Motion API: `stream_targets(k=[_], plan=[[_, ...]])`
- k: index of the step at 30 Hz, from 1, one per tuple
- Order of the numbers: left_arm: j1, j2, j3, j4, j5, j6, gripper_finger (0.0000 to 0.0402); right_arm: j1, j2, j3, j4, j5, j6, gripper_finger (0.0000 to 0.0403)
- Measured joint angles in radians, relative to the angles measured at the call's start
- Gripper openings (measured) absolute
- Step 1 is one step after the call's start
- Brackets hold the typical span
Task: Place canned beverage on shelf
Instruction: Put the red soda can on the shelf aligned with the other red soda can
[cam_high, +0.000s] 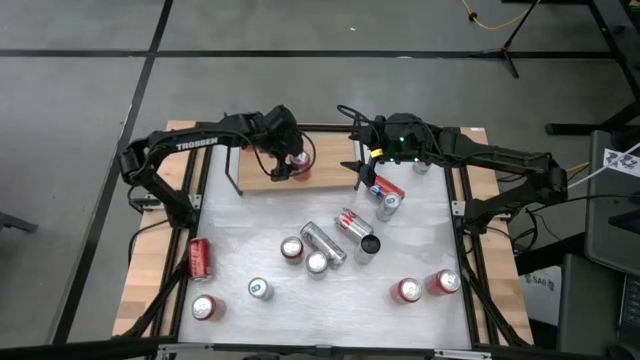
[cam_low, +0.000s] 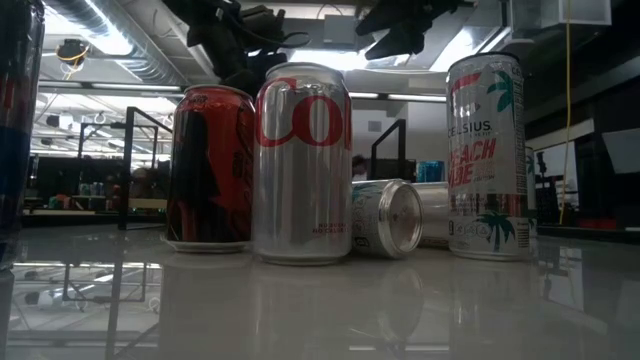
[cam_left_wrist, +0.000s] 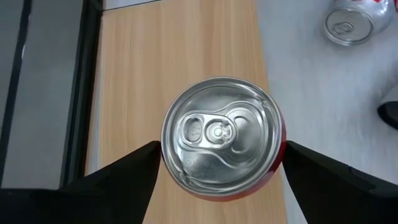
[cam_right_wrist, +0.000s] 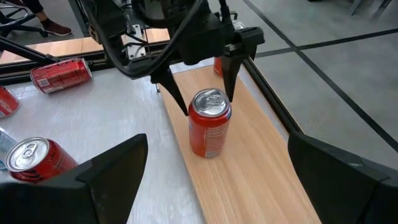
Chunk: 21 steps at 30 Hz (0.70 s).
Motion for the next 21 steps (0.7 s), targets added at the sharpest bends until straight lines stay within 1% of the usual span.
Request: stream_targets(k=[6, 12, 16, 21], plan=[[-0.013, 0.0, 0.0, 0.001, -0.027, -0.006, 0.0317, 0.0, 0.0, 0.0, 0.0, 0.0, 0.0, 0.0379], [-0.013, 0.0, 0.0, 0.008, -0.03, -0.067, 0.0287, 0.0, 0.0, 0.0, 0.0, 0.0, 0.0, 0.0379], [-0.014, 0.0, 0.0, 0.015, -0.056, -0.166, 0.0271, 0.0, 0.0, 0.0, 0.0, 0.0, 0.0, 0.0379], [-0.024, 0.0, 0.0, 0.016, -0.151, -0.331, 0.0267, 0.0, 0.0, 0.0, 0.0, 0.0, 0.0, 0.0379]])
